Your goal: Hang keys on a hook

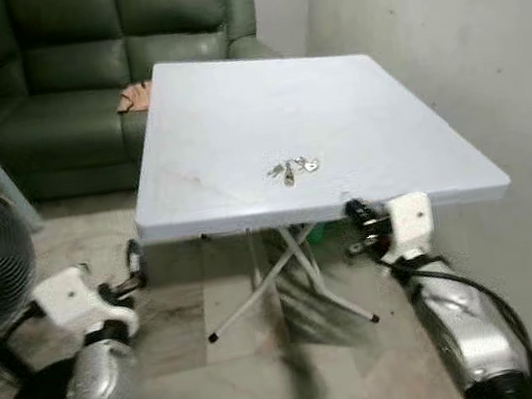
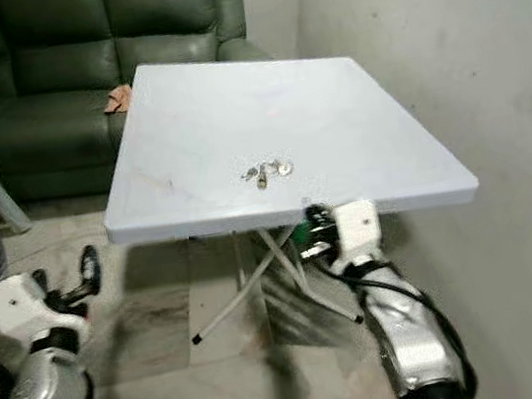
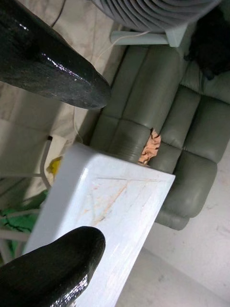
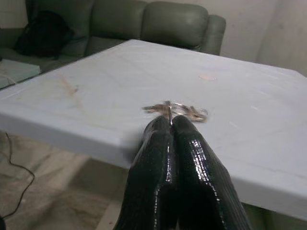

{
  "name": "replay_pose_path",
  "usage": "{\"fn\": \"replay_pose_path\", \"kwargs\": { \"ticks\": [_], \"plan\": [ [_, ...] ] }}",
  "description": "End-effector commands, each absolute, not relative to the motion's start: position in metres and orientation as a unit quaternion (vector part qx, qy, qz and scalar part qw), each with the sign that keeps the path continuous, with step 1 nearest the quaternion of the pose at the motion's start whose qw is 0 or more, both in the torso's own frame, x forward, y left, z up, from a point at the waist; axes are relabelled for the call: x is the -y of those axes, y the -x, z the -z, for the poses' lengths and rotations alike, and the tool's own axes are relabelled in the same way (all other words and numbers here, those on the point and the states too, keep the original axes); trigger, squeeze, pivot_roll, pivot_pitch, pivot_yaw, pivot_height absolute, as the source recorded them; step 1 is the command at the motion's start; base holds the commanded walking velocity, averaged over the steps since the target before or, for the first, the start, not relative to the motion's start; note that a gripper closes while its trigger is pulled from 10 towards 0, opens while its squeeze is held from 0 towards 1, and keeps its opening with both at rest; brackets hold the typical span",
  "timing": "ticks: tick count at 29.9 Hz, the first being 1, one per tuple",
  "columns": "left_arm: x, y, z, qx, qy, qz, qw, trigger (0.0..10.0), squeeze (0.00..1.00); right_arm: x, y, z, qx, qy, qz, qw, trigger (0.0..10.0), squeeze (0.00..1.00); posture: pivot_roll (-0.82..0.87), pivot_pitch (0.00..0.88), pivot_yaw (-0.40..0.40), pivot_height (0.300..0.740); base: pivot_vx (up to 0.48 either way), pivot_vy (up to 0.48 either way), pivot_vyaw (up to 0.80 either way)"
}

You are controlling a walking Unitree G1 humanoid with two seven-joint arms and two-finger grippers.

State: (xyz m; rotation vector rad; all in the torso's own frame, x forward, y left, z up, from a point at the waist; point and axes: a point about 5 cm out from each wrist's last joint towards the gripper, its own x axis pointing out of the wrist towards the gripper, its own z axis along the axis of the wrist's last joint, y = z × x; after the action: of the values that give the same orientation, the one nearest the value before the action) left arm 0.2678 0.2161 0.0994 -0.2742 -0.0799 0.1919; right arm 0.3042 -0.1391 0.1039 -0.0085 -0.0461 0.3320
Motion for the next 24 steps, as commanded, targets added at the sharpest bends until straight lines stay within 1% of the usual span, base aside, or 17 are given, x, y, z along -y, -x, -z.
{"fn": "replay_pose_path", "kwargs": {
  "ticks": [1,3,4,10,20,24],
  "plan": [
    [-0.2054,-0.2725,-0.1014,0.037,0.145,-0.083,0.985,10.0,0.0,0.1523,-0.3043,-0.1081,0.026,0.011,-0.148,0.989,10.0,0.0,-0.03,0.0,-0.077,0.74,0.0,0.0,0.0],
    [-0.2052,-0.2737,-0.1034,0.039,0.125,-0.077,0.988,10.0,0.0,0.1525,-0.3063,-0.1092,0.027,0.009,-0.145,0.989,10.0,0.0,-0.02,0.0,-0.076,0.74,0.0,0.0,0.0],
    [-0.2033,-0.2746,-0.105,0.04,0.113,-0.061,0.991,10.0,0.0,0.1519,-0.3074,-0.1102,0.028,0.01,-0.146,0.989,10.0,0.0,-0.02,0.0,-0.079,0.74,0.0,0.0,0.0],
    [-0.1989,-0.2753,-0.1041,0.03,0.089,-0.024,0.995,10.0,0.0,0.151,-0.308,-0.1105,0.027,0.01,-0.148,0.989,10.0,0.0,-0.02,0.0,-0.075,0.74,0.0,0.0,0.0],
    [-0.1999,-0.2765,-0.108,0.044,0.102,-0.056,0.992,10.0,0.0,0.1464,-0.3092,-0.1089,0.017,0.001,-0.144,0.989,10.0,0.0,-0.02,0.0,-0.062,0.74,0.0,0.0,0.0],
    [-0.1997,-0.2749,-0.1092,0.05,0.092,-0.064,0.992,10.0,0.0,0.1436,-0.3104,-0.1088,0.015,0.0,-0.147,0.989,10.0,0.0,-0.01,0.0,-0.063,0.74,0.0,0.0,-0.78]
  ]
}}
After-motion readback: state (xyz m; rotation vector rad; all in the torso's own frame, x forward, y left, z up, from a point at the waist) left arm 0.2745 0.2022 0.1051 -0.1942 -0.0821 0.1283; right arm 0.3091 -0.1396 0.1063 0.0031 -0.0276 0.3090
